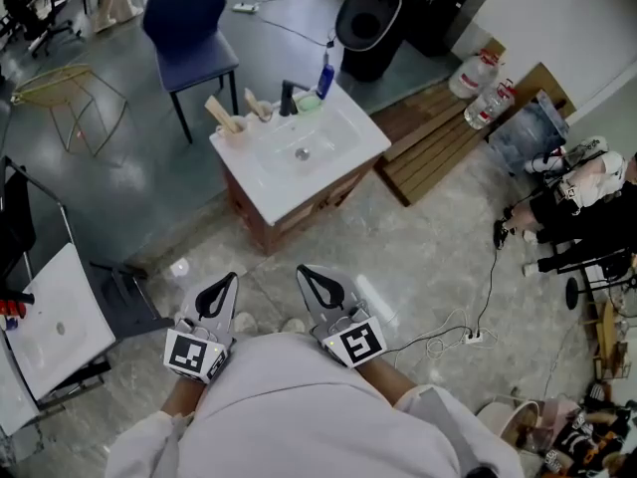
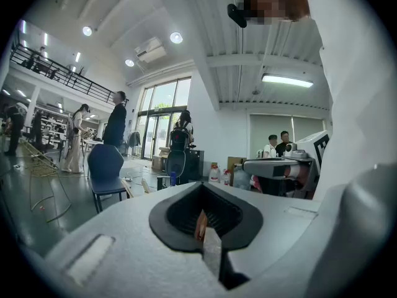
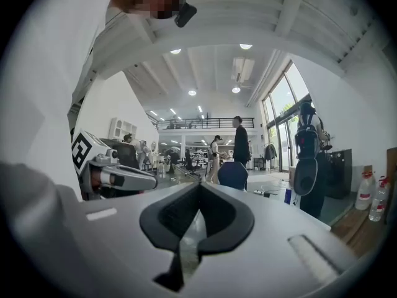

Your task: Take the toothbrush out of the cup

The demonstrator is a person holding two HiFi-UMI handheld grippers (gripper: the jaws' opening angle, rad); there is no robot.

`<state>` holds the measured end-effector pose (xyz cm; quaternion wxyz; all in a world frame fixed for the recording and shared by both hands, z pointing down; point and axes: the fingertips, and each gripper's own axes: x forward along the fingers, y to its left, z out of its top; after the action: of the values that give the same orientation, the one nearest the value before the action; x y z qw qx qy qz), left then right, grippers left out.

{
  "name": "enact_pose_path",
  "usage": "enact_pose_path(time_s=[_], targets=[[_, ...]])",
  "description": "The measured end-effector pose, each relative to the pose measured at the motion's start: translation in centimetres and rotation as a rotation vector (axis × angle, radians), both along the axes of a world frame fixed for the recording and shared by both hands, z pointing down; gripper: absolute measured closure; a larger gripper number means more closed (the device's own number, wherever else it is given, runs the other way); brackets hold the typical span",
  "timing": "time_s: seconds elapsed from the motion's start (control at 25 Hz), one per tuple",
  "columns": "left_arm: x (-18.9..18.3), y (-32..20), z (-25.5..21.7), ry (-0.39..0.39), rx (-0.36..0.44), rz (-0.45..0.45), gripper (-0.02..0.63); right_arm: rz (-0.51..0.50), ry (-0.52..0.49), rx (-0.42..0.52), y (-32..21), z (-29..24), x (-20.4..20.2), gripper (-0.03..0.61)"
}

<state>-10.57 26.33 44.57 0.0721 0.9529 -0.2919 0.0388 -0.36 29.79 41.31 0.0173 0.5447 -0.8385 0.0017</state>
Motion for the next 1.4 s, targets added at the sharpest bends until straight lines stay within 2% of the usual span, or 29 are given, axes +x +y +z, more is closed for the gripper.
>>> enact_pose_path(time_s=[0.56,0.96,1.2,1.4], targets=[[2.5,0.8,0.1,-0.015,0.006,-0.019,0.611,-0.019,-0.015,-0.019,0.7,0.7,2.6,0.578],[3.8,1.5,1.0,-0.039,-0.007,-0.104,0.611,-0.088,-0.014,-0.035,0.6,1.9,4.5,0.578],[4.0,-0.7,1.2,-0.021,-0.015,-0.142,0.611,-0.093,-0.004,-0.028,-1.1,2.2,5.4,0.578],[5.1,-3.9,1.7,-0.003,-0.01,-0.121,0.611,-0.069,0.0,-0.039,-3.6,2.5,6.4,0.578]])
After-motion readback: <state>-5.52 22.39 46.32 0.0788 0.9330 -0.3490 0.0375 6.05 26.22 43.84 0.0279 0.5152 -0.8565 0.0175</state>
